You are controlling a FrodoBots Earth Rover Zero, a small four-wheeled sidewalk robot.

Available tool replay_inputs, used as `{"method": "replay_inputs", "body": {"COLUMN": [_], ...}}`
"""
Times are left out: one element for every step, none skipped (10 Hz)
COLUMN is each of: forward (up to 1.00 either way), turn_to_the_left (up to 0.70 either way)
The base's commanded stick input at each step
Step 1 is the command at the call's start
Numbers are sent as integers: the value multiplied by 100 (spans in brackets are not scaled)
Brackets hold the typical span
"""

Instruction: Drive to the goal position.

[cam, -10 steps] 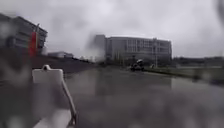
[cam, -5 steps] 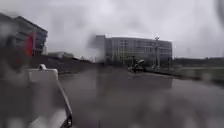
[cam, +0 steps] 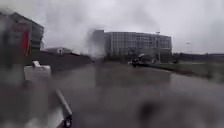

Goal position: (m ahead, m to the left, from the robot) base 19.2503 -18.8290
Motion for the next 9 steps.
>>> {"method": "replay_inputs", "body": {"forward": [100, 100, 100, 100, 100, 100, 100, 100, 100], "turn_to_the_left": [0, 0, 0, 0, 0, 0, 0, 0, 0]}}
